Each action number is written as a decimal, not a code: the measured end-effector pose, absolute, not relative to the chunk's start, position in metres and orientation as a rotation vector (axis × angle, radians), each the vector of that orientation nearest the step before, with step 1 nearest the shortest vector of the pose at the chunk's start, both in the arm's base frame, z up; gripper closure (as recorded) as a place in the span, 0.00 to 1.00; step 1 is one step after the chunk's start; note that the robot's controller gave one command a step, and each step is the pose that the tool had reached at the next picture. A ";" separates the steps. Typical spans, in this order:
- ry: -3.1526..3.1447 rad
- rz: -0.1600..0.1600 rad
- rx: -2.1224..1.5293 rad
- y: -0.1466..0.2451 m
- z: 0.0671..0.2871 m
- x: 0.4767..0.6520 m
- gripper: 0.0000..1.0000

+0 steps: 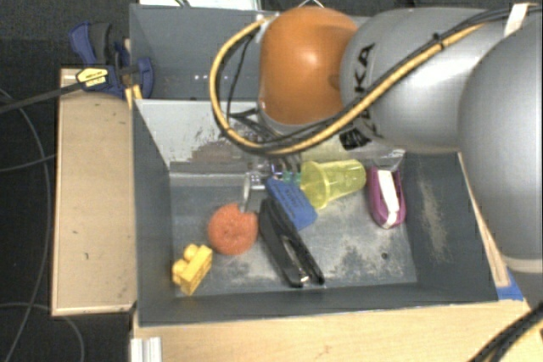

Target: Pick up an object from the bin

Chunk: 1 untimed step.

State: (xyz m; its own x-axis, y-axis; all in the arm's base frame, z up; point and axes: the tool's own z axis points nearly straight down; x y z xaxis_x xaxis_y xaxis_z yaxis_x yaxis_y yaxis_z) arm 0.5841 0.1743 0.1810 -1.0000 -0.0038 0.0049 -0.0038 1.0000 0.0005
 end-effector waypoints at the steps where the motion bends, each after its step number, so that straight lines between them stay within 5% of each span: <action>1: -3.144 -0.003 -0.006 0.173 0.186 0.586 0.00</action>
Offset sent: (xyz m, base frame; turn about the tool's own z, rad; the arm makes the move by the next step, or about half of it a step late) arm -0.0337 0.0014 -0.1110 -0.0685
